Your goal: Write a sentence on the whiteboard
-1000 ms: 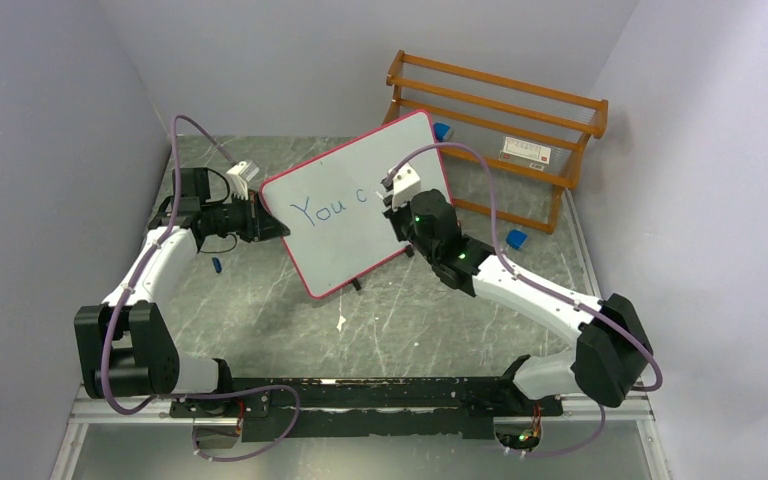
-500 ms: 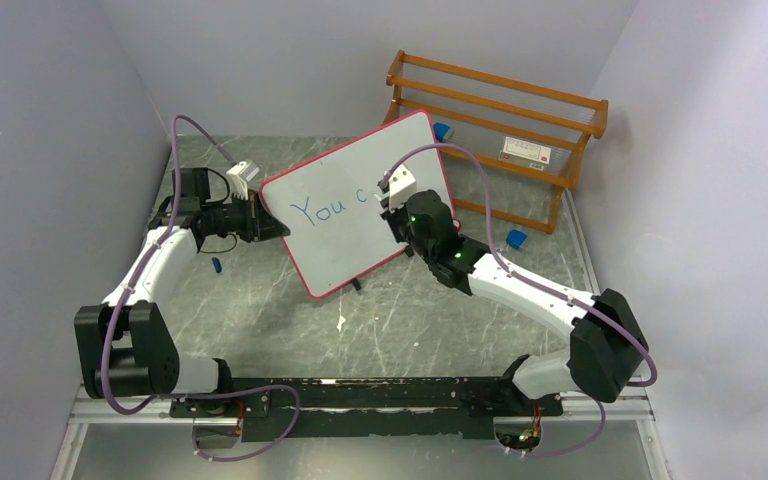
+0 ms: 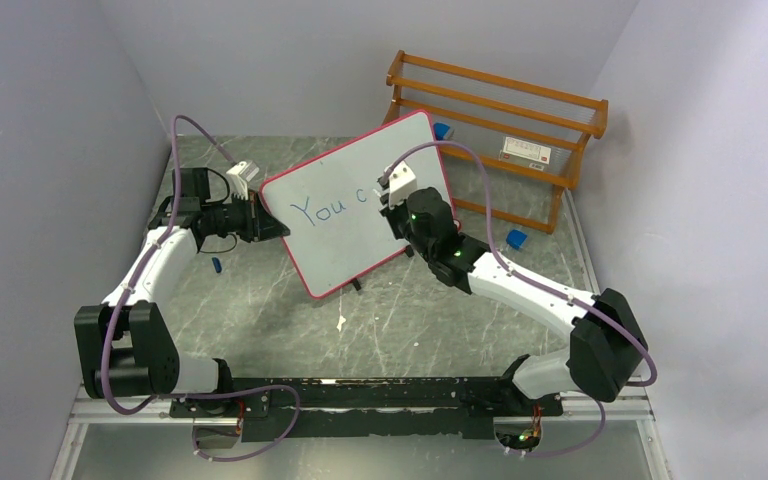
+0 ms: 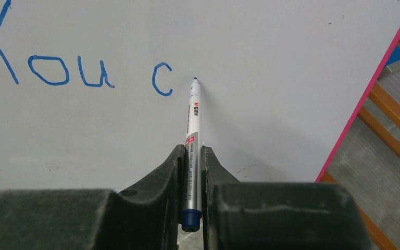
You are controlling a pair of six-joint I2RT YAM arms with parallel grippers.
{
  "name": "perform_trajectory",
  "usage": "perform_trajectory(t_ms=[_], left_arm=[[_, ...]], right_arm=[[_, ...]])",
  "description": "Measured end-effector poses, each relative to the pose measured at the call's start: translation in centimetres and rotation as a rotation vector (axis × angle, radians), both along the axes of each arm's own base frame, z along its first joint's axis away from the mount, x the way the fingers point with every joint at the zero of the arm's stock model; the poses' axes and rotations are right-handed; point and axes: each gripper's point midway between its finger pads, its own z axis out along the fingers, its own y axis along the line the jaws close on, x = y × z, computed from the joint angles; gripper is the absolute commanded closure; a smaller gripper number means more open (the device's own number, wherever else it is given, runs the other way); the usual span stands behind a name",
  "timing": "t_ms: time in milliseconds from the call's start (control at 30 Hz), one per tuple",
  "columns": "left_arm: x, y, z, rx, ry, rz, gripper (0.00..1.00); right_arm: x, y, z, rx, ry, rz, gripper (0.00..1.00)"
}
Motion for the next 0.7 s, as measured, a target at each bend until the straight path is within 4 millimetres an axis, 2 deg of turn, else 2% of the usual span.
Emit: perform_trajectory(t_ms=[700], left_arm=[[0.05,0.09,0.02,-0.001,0.0,0.004,0.95]], right_arm=[[0.79,1.0,0.0,-0.004,-0.009,0.003,1.0]])
